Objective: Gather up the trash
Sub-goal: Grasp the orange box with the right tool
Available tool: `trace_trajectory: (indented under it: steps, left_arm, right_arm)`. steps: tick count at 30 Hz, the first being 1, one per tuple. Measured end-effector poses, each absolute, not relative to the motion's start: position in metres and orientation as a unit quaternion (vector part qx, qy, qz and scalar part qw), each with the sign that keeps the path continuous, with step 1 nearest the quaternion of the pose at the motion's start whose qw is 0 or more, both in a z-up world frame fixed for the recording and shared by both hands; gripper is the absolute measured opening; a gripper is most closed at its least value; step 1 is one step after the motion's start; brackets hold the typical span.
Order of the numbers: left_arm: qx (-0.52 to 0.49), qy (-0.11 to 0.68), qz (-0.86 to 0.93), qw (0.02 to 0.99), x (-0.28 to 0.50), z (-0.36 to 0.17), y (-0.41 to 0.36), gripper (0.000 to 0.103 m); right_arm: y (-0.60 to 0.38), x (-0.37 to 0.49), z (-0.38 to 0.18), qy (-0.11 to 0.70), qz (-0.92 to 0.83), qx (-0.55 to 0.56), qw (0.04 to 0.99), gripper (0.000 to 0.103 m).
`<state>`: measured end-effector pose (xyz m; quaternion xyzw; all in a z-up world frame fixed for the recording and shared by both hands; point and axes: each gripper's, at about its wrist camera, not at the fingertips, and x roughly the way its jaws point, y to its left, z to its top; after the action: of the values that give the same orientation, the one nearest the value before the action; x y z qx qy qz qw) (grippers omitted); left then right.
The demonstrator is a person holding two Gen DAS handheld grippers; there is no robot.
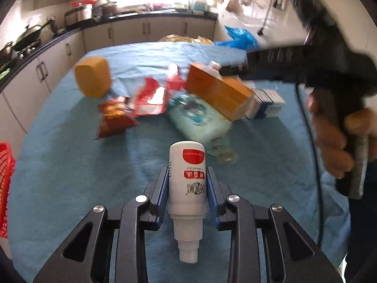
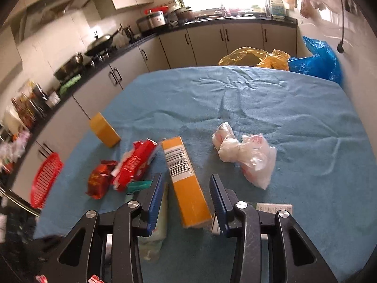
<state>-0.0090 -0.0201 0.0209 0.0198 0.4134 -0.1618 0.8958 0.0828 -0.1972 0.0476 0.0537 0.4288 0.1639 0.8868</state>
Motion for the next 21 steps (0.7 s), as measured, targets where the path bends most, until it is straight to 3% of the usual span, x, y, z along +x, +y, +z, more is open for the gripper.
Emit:
trace_trajectory:
  steps: [2,5,21]
  left_arm:
    - [0.016,0.399,-0.150,0.905,-0.011,0.025,-0.010,0.029]
    - [-0.001,0.379,-0.122,0.918,-0.012,0.028,0.007,0.029]
    - [-0.035,0.358,-0.083,0.929,0.001,0.033,0.026,0.029]
  right_arm:
    - [-0.192,0.082,0.041,0.437,0.167,0.041,0.883,0.032]
    - [-0.190,0.077,0.038,0.439,0.169,0.035,0.882,0.025]
    - [-0.183,0.001,0.092,0.309,0.191,0.095,0.927,0.024]
